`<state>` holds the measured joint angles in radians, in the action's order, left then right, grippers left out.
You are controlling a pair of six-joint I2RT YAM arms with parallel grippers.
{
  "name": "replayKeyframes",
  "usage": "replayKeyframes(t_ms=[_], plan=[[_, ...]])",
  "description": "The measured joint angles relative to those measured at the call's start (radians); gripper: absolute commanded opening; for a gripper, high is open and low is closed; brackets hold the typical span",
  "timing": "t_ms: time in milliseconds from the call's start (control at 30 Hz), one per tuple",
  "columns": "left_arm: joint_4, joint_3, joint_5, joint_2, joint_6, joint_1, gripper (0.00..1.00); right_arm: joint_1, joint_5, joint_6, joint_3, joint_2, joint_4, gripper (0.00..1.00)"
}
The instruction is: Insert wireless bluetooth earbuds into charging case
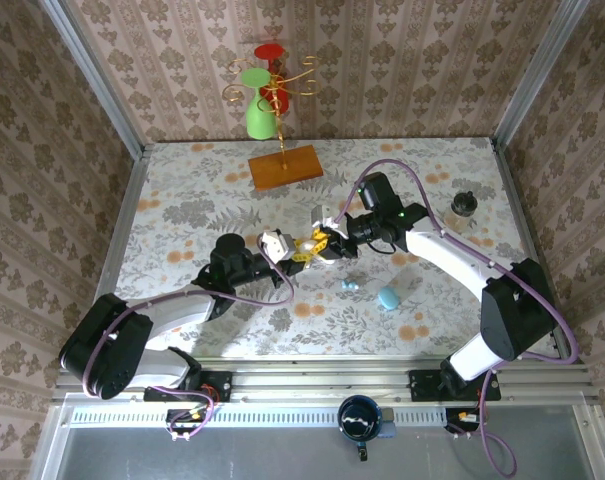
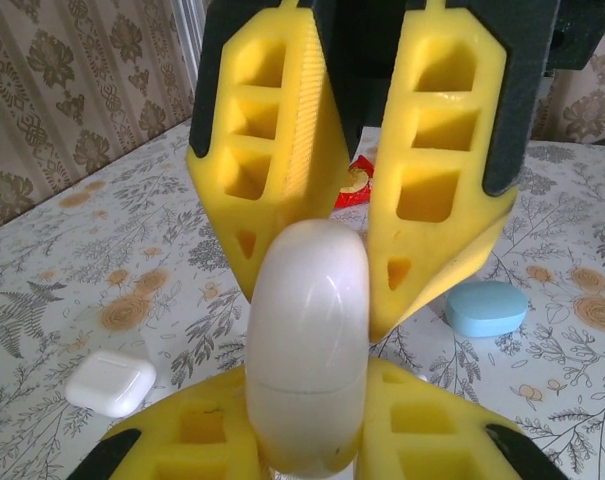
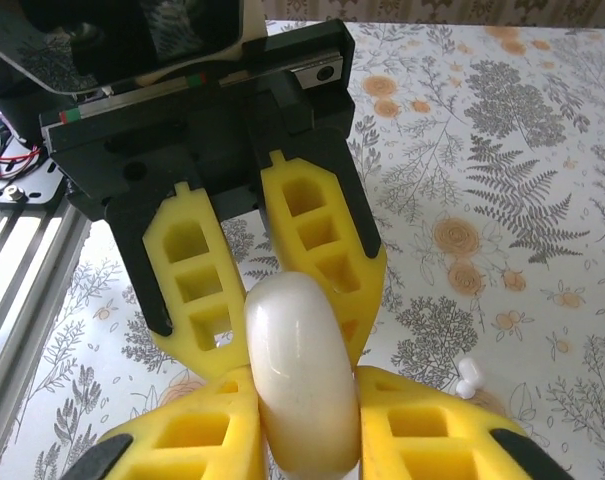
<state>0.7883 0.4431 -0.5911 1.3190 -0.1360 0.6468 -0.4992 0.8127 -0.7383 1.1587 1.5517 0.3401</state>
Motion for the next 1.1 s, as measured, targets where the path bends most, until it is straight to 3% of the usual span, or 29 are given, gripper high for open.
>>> replayKeyframes(t_ms=[33, 133, 267, 467, 633, 733, 900, 1100], plan=[[0.000, 0.000, 0.000, 0.000, 0.003, 0.001, 0.26, 0.001, 0.001, 0.000, 0.000, 0.000, 0.001, 0.22], [0.006, 0.000, 0.023, 0.000, 0.021, 0.002, 0.60, 0.002, 0.004, 0.020, 0.000, 0.000, -0.002, 0.19], [0.027, 0.000, 0.081, 0.000, 0.066, -0.016, 0.80, 0.013, 0.000, 0.126, -0.005, 0.000, -0.048, 0.17], [0.024, 0.014, 0.132, -0.002, 0.216, -0.132, 0.89, 0.061, -0.077, 0.402, -0.072, -0.016, -0.220, 0.17], [-0.047, 0.051, 0.206, -0.007, 0.319, -0.208, 0.95, 0.079, -0.251, 0.694, -0.159, -0.047, -0.347, 0.15], [-0.140, 0.082, 0.272, -0.008, 0.328, -0.222, 1.00, 0.093, -0.370, 0.870, -0.179, -0.053, -0.379, 0.15], [-0.298, 0.143, 0.350, -0.007, 0.316, -0.223, 1.00, 0.158, -0.496, 1.080, -0.190, -0.033, -0.401, 0.15], [-0.387, 0.161, 0.380, -0.003, 0.300, -0.223, 1.00, 0.231, -0.546, 1.234, -0.190, 0.096, -0.410, 0.16]])
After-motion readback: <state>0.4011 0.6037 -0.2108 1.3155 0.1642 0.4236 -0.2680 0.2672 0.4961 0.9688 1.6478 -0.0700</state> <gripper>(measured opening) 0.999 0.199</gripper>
